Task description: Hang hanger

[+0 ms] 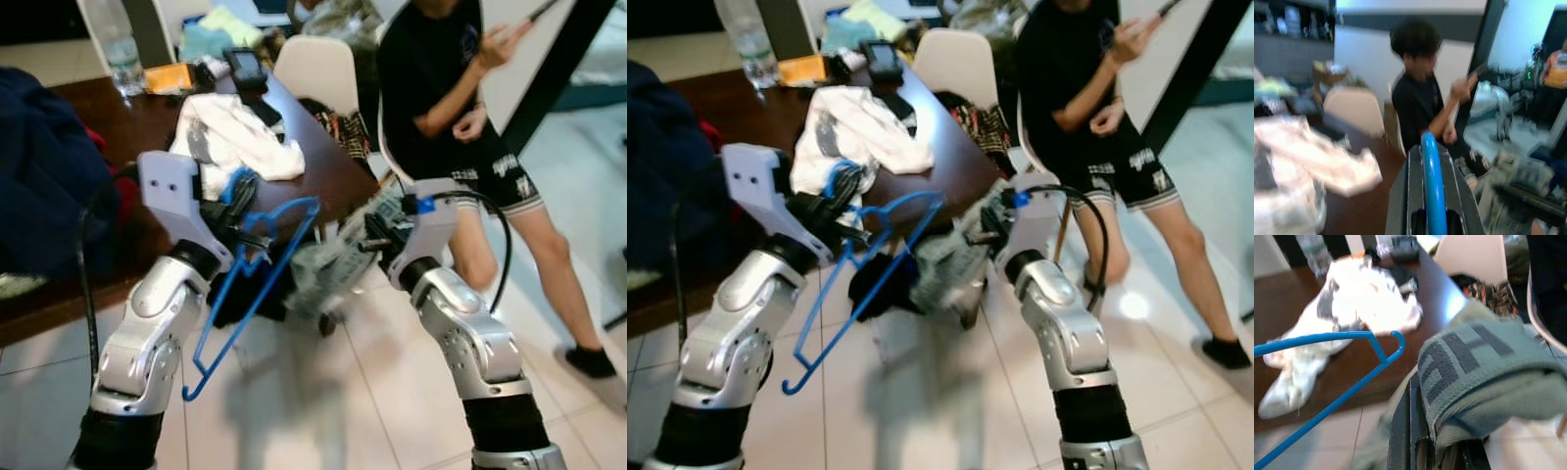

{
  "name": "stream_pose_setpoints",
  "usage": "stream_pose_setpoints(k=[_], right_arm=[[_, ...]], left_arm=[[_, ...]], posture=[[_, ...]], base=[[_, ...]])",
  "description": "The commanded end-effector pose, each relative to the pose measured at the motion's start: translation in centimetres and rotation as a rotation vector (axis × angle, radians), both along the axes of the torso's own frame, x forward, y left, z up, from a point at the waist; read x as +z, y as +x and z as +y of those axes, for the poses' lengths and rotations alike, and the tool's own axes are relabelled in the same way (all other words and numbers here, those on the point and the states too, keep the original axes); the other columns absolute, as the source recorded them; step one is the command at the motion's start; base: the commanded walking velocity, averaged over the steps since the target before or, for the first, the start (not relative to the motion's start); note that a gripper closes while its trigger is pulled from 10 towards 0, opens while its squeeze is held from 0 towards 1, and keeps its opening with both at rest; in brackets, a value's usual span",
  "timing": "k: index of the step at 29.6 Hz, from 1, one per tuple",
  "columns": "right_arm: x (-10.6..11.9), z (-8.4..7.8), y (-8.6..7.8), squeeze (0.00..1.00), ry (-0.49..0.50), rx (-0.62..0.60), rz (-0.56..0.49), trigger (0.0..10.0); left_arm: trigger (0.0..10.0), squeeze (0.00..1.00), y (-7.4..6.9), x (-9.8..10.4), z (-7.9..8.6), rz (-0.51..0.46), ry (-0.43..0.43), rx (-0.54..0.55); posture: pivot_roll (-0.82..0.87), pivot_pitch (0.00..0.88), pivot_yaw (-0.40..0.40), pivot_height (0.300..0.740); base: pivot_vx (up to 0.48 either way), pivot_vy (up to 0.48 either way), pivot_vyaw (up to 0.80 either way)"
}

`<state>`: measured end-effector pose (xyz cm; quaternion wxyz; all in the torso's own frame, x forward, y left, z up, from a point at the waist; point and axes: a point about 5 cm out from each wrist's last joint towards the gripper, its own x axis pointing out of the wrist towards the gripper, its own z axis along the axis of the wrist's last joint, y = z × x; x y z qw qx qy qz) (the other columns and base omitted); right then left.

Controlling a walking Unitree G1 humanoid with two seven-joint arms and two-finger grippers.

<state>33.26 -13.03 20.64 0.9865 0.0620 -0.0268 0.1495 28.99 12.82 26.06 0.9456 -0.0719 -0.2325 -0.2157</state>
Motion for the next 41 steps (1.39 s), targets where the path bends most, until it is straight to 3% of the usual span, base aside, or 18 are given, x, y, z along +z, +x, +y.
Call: stream_pose_setpoints(k=[1,5,11,13,17,19,20,23,27,35,37,39,41], right_arm=[[-0.7,0.3,0.0,0.00,0.010,0.003,0.025,10.0],[-0.6,0.3,0.2,0.00,0.016,-0.013,0.024,10.0],[-0.3,0.2,0.2,0.00,0.008,-0.019,-0.006,10.0],[0.2,0.2,0.1,0.00,0.022,-0.015,-0.048,10.0],[0.6,0.3,0.1,0.00,0.027,-0.003,-0.074,10.0],[1.1,1.1,-0.2,0.00,0.019,0.060,-0.103,10.0],[1.1,1.1,-0.2,0.00,0.019,0.060,-0.103,10.0],[2.0,2.6,-0.6,0.00,0.037,0.151,-0.147,10.0],[2.4,2.9,-0.6,0.00,0.051,0.169,-0.163,10.0],[2.9,3.4,-0.5,0.00,0.088,0.202,-0.172,10.0],[3.0,3.8,-0.7,0.00,0.095,0.238,-0.173,10.0],[3.3,5.6,-1.6,0.00,0.090,0.372,-0.177,10.0],[3.3,6.2,-1.9,0.00,0.078,0.409,-0.176,10.0]], left_arm=[[10.0,0.00,-0.1,0.1,-0.5,0.002,0.017,-0.042],[10.0,0.00,-0.5,0.8,-1.9,-0.030,0.041,-0.108],[10.0,0.00,-0.4,0.5,-1.9,-0.025,0.051,-0.076],[10.0,0.00,0.0,1.1,-1.3,-0.045,0.047,-0.012],[10.0,0.00,0.2,1.4,-1.0,-0.056,0.047,0.016],[10.0,0.00,0.6,1.8,0.1,-0.068,0.074,0.134],[10.0,0.00,0.6,1.8,0.1,-0.068,0.074,0.134],[10.0,0.00,1.3,1.6,2.7,-0.046,0.124,0.363],[10.0,0.00,1.4,1.3,3.3,-0.033,0.146,0.404],[10.0,0.00,1.1,1.7,2.5,-0.091,0.211,0.418],[10.0,0.00,1.0,1.8,2.5,-0.102,0.218,0.432],[10.0,0.00,1.1,2.2,2.7,-0.119,0.212,0.487],[10.0,0.00,1.1,2.3,2.8,-0.125,0.212,0.505]], posture=[[0.13,0.149,-0.041,0.740],[0.13,0.146,-0.040,0.740],[0.13,0.145,-0.041,0.740],[0.13,0.138,-0.048,0.740],[0.13,0.138,-0.048,0.740],[0.13,0.136,-0.051,0.740],[0.13,0.136,-0.051,0.740],[0.14,0.136,-0.056,0.740],[0.14,0.135,-0.057,0.740],[0.14,0.137,-0.060,0.740],[0.14,0.137,-0.061,0.740],[0.14,0.138,-0.061,0.740],[0.14,0.138,-0.061,0.740]], base=[[0.480,0.000,-0.80],[0.480,0.000,-0.80],[0.407,0.000,-0.27],[0.373,0.000,0.00],[0.372,0.000,0.00],[0.426,0.000,0.80],[0.371,0.000,0.80],[0.365,0.000,0.80],[0.342,0.000,0.80],[0.296,0.000,0.80],[0.000,0.000,0.50],[0.000,0.000,0.00],[0.000,0.000,0.00]])
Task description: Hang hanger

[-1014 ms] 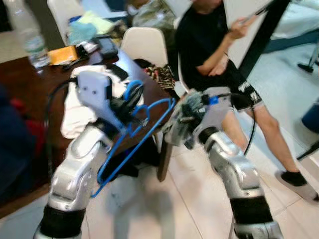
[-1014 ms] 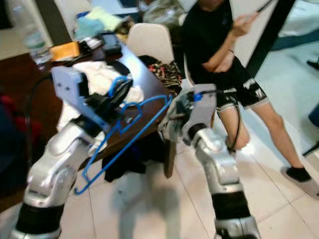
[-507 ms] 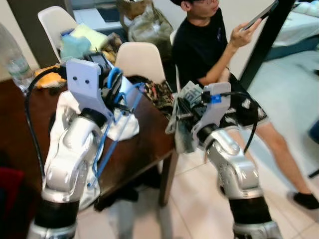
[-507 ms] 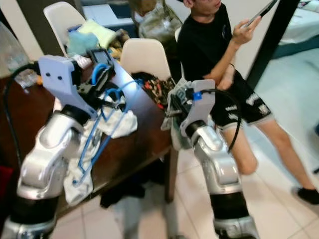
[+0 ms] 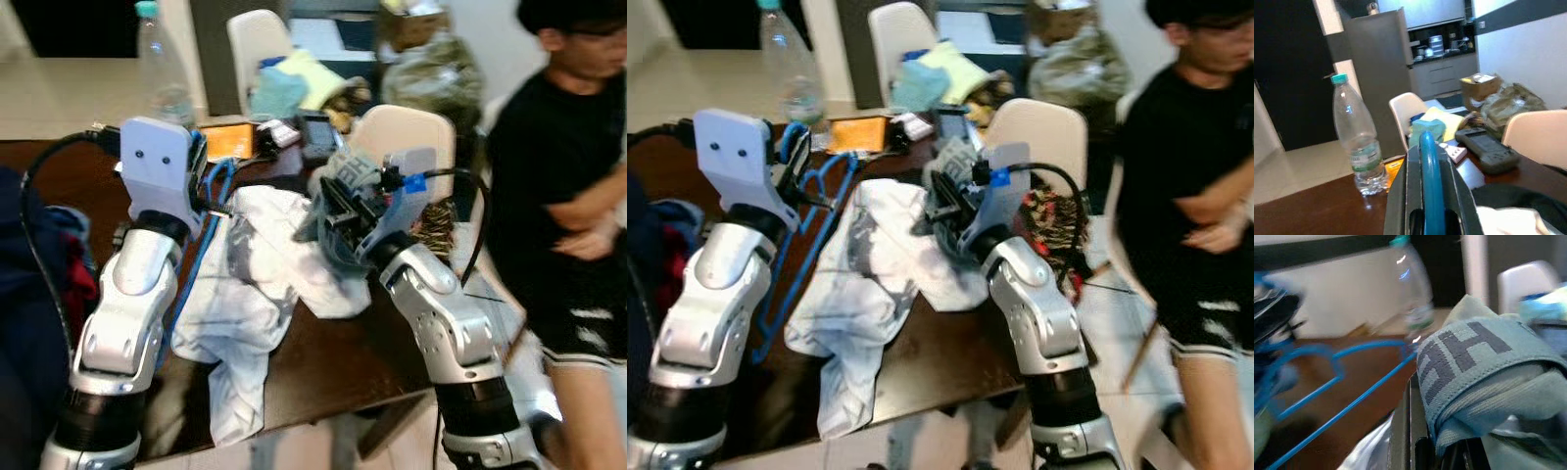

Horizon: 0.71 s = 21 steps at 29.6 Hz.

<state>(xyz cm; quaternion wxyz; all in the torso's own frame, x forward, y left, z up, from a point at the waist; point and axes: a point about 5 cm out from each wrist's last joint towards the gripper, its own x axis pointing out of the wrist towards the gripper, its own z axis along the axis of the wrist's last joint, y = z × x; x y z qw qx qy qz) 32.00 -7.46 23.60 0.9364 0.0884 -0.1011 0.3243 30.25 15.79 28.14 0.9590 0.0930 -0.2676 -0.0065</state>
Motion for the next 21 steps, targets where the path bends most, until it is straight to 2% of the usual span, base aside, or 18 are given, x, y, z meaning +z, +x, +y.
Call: stream_pose_setpoints(k=[1,2,6,9,10,12,13,18,21], right_arm=[[0.1,1.0,-0.6,0.00,-0.020,0.058,-0.007,10.0],[0.1,1.0,-0.6,0.00,-0.020,0.058,-0.007,10.0],[-1.5,1.8,0.3,0.00,-0.130,0.006,0.060,10.0],[-2.2,2.3,0.1,0.00,-0.187,0.038,0.088,10.0],[-2.8,2.7,-0.3,0.29,-0.227,0.087,0.109,10.0],[-3.4,3.0,-0.7,0.29,-0.266,0.130,0.125,10.0],[-4.1,3.2,-1.1,1.00,-0.308,0.161,0.141,10.0],[-5.1,2.9,-1.3,1.00,-0.361,0.168,0.176,10.0],[-4.6,2.3,-1.2,1.00,-0.320,0.154,0.177,10.0]], left_arm=[[10.0,0.00,-0.1,0.3,-0.1,-0.028,0.015,0.022],[10.0,0.00,-0.1,0.3,-0.1,-0.028,0.015,0.022],[10.0,0.00,-0.1,0.6,-0.5,-0.040,0.030,0.005],[10.0,0.00,-0.1,0.6,-0.7,-0.045,0.044,0.000],[10.0,0.00,-0.2,0.6,-0.8,-0.046,0.049,0.000],[10.0,0.00,-0.2,0.5,-0.8,-0.043,0.051,0.001],[10.0,0.00,-0.2,0.4,-0.7,-0.039,0.054,0.010],[10.0,0.00,0.0,0.1,0.0,-0.027,0.075,0.079],[10.0,0.00,0.2,0.2,0.7,-0.028,0.079,0.126]], posture=[[0.14,0.137,-0.062,0.740],[0.14,0.137,-0.062,0.740],[0.14,0.138,-0.064,0.740],[0.15,0.138,-0.066,0.740],[0.15,0.138,-0.066,0.740],[0.14,0.139,-0.068,0.740],[0.14,0.139,-0.068,0.740],[0.14,0.140,-0.068,0.740],[0.14,0.138,-0.066,0.740]], base=[[0.000,0.000,0.00],[0.000,0.000,0.00],[0.000,0.000,0.00],[0.000,0.000,0.00],[0.000,0.000,0.00],[0.000,0.000,0.00],[0.000,0.000,0.00],[0.000,0.000,0.00],[0.000,0.000,0.00]])
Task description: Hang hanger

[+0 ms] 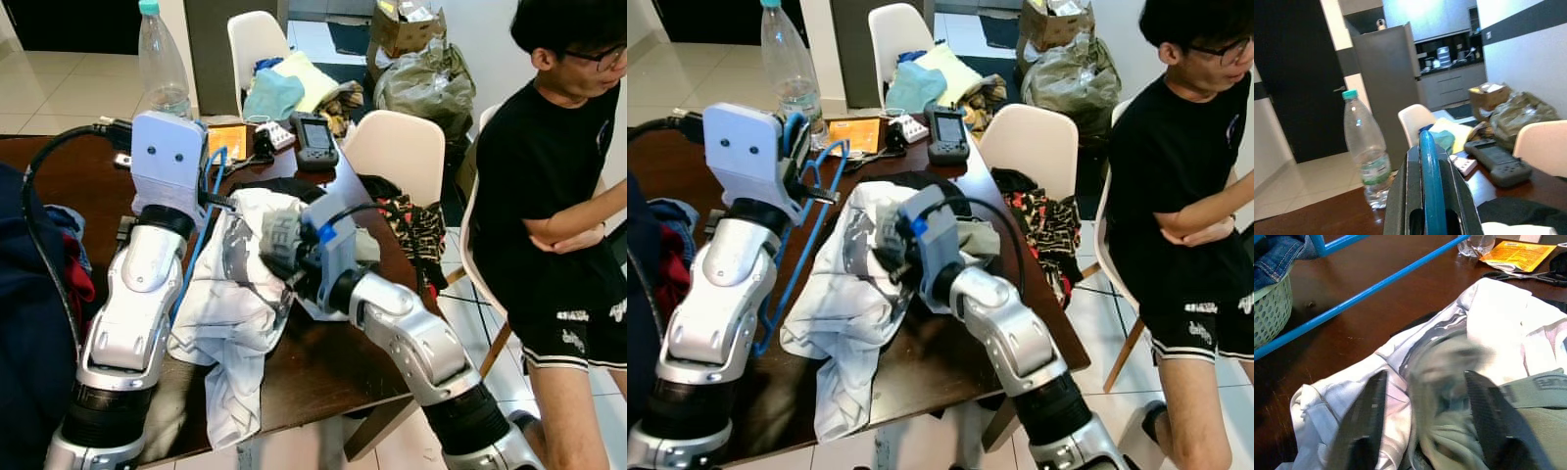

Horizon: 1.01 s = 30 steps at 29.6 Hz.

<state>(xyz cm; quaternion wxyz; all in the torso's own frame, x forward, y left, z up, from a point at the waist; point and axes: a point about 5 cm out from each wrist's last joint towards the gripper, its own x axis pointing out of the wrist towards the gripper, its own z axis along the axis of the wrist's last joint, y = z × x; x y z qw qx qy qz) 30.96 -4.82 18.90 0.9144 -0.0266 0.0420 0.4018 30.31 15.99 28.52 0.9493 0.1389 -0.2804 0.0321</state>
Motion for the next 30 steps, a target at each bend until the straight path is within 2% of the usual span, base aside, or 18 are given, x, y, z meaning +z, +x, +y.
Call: stream_pose_setpoints(k=[1,7,9,10,11,13,14,15,16,17,18,20,21,22,25,26,29,30], right_arm=[[0.7,-1.1,0.0,1.00,0.048,-0.014,-0.013,10.0],[2.5,-3.3,0.4,1.00,0.145,-0.005,-0.051,10.0],[2.5,-3.3,0.4,1.00,0.145,-0.005,-0.051,10.0],[3.5,-4.6,0.7,1.00,0.187,-0.019,-0.070,10.0],[3.5,-4.6,0.7,1.00,0.187,-0.019,-0.070,10.0],[4.8,-6.7,1.2,1.00,0.245,-0.058,-0.101,10.0],[4.8,-6.7,1.2,1.00,0.245,-0.058,-0.101,10.0],[5.2,-7.7,1.5,1.00,0.255,-0.096,-0.116,10.0],[5.4,-8.8,2.0,0.93,0.250,-0.156,-0.135,10.0],[5.4,-8.8,2.0,0.93,0.250,-0.156,-0.135,10.0],[5.6,-9.2,2.1,0.32,0.253,-0.180,-0.143,10.0],[5.7,-9.4,2.2,0.32,0.255,-0.190,-0.146,10.0],[6.1,-10.2,2.2,0.00,0.246,-0.200,-0.174,10.0],[7.1,-11.7,2.0,0.00,0.237,-0.200,-0.227,10.0],[8.2,-13.0,1.7,0.00,0.232,-0.189,-0.276,10.0],[9.5,-14.6,1.0,0.00,0.211,-0.155,-0.337,10.0],[10.4,-15.8,0.3,0.00,0.185,-0.119,-0.382,10.0],[11.2,-17.3,-0.4,0.00,0.141,-0.089,-0.418,10.0]], left_arm=[[10.0,0.00,0.2,0.0,0.7,0.002,0.008,0.038],[10.0,0.00,0.4,0.4,0.8,-0.006,0.008,0.023],[10.0,0.00,0.4,0.4,0.8,-0.006,0.008,0.023],[10.0,0.00,0.6,0.7,0.8,-0.006,-0.017,0.001],[10.0,0.00,0.6,0.7,0.8,-0.006,-0.017,0.001],[10.0,0.00,0.8,1.5,0.5,-0.012,-0.082,-0.106],[10.0,0.00,0.8,1.5,0.5,-0.012,-0.082,-0.106],[10.0,0.00,0.8,2.5,-0.1,-0.025,-0.137,-0.243],[10.0,0.00,0.4,4.2,-1.2,-0.051,-0.163,-0.464],[10.0,0.00,0.4,4.2,-1.2,-0.051,-0.163,-0.464],[10.0,0.00,0.1,4.8,-1.7,-0.053,-0.153,-0.567],[10.0,0.00,0.0,5.1,-1.9,-0.051,-0.141,-0.617],[10.0,0.00,-0.2,5.0,-2.1,-0.010,-0.112,-0.717],[10.0,0.00,-0.3,4.4,-2.1,0.085,-0.085,-0.833],[10.0,0.00,-0.5,4.0,-1.9,0.136,-0.041,-0.899],[10.0,0.00,-0.6,3.5,-1.4,0.205,-0.035,-0.975],[10.0,0.00,-0.6,3.3,-0.9,0.230,-0.011,-1.001],[10.0,0.00,-0.7,3.2,-0.4,0.256,0.013,-1.040]], posture=[[0.14,0.137,-0.066,0.740],[0.14,0.136,-0.065,0.740],[0.14,0.136,-0.065,0.740],[0.14,0.134,-0.065,0.740],[0.14,0.134,-0.065,0.740],[0.14,0.131,-0.066,0.740],[0.14,0.131,-0.066,0.740],[0.14,0.129,-0.066,0.740],[0.14,0.128,-0.064,0.740],[0.14,0.128,-0.064,0.740],[0.15,0.125,-0.062,0.740],[0.15,0.125,-0.062,0.740],[0.15,0.123,-0.055,0.740],[0.15,0.123,-0.051,0.740],[0.15,0.123,-0.050,0.740],[0.15,0.122,-0.049,0.740],[0.15,0.122,-0.049,0.740],[0.15,0.124,-0.050,0.740]], base=[[0.000,0.000,0.00],[0.000,0.000,0.00],[0.000,0.000,0.00],[0.000,0.000,0.00],[0.000,0.000,0.00],[0.000,0.000,0.00],[0.000,0.000,0.00],[0.000,0.000,0.00],[0.000,0.000,0.00],[0.000,0.000,0.00],[0.000,0.000,0.00],[0.000,0.000,0.00],[0.000,0.000,0.00],[0.000,0.000,0.00],[0.000,0.000,0.00],[0.000,0.000,0.00],[0.000,0.000,0.00],[0.000,0.000,0.00]])
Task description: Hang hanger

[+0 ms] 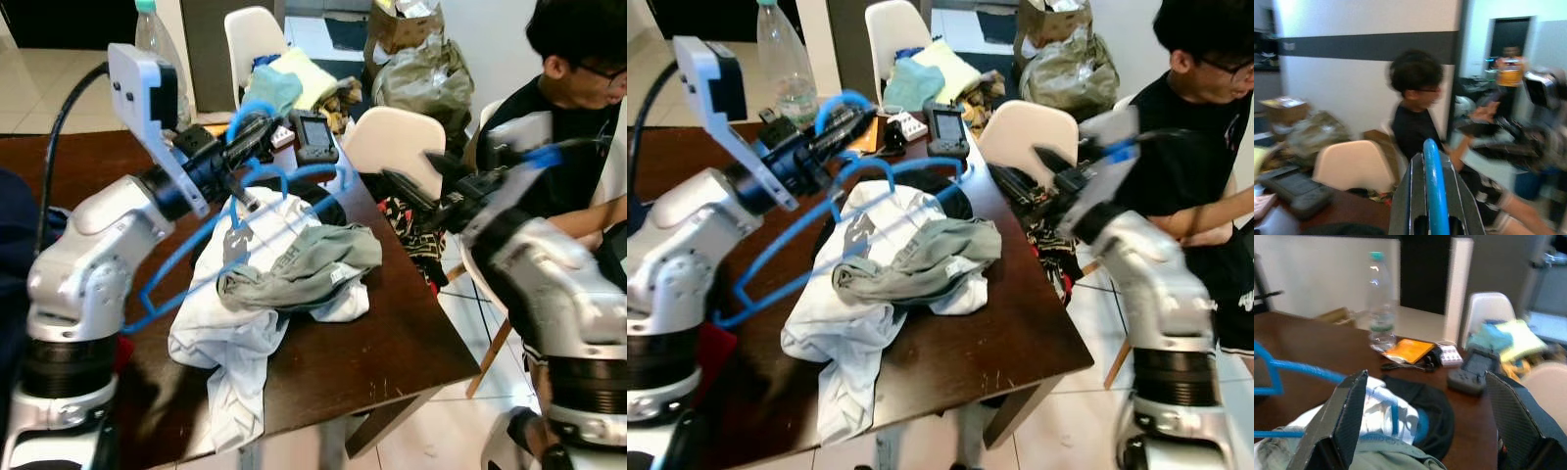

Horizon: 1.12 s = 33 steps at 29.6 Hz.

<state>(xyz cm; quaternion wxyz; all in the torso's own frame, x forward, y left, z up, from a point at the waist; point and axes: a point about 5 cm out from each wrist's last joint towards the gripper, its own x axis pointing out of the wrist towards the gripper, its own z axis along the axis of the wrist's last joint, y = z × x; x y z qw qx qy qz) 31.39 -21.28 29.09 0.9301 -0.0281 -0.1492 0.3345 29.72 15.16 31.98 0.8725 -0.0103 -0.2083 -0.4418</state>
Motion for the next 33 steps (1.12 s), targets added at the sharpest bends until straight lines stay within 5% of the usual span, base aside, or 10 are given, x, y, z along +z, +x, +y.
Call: stream_pose_setpoints(k=[1,4,5,8,9,14,16,18,27,33], right_arm=[[1.0,-0.8,-0.9,0.00,-0.015,0.030,-0.061,10.0],[2.0,-2.6,-1.6,0.00,-0.070,0.025,-0.093,10.0],[3.6,-5.8,-2.9,0.00,-0.129,-0.026,-0.127,10.0],[4.0,-6.1,-4.8,0.00,-0.189,0.102,-0.105,10.0],[3.7,-5.3,-5.5,0.00,-0.238,0.204,-0.069,10.0],[3.1,-4.0,-6.3,0.00,-0.318,0.339,-0.013,10.0],[2.9,-1.8,-7.0,0.00,-0.420,0.507,0.018,10.0],[2.9,-0.9,-7.3,0.00,-0.452,0.576,0.022,10.0],[1.4,3.7,-9.6,0.00,-0.446,0.912,0.118,10.0],[0.2,5.7,-9.0,0.00,-0.423,0.882,0.158,10.0]], left_arm=[[10.0,0.00,-0.1,-0.2,0.4,0.021,0.021,-0.040],[10.0,0.00,-0.2,-0.2,0.6,0.016,0.058,-0.082],[10.0,0.00,-0.6,0.0,0.5,-0.008,0.111,-0.169],[10.0,0.00,-1.1,-0.3,-0.7,0.015,0.146,-0.284],[10.0,0.00,-1.7,-0.5,-1.6,0.027,0.164,-0.369],[10.0,0.00,-2.7,-0.7,-2.8,0.044,0.182,-0.504],[10.0,0.00,-3.9,-0.1,-4.1,0.035,0.177,-0.677],[10.0,0.00,-4.3,0.2,-4.5,0.027,0.170,-0.735],[10.0,0.00,-4.9,0.1,-5.4,-0.029,0.215,-0.796],[10.0,0.00,-5.0,-0.2,-5.9,-0.052,0.242,-0.778]], posture=[[0.15,0.124,-0.050,0.740],[0.15,0.122,-0.053,0.740],[0.15,0.121,-0.053,0.740],[0.14,0.120,-0.048,0.740],[0.13,0.122,-0.043,0.740],[0.12,0.123,-0.037,0.740],[0.12,0.118,-0.029,0.740],[0.12,0.118,-0.029,0.740],[0.10,0.121,-0.024,0.740],[0.10,0.115,-0.025,0.740]], base=[[0.000,0.000,0.00],[0.000,0.000,0.00],[0.000,0.000,0.00],[0.000,0.000,0.00],[0.000,0.000,0.00],[0.000,0.000,0.00],[0.000,0.000,0.00],[0.000,0.000,0.00],[0.000,0.000,0.00],[0.000,0.000,0.00]])
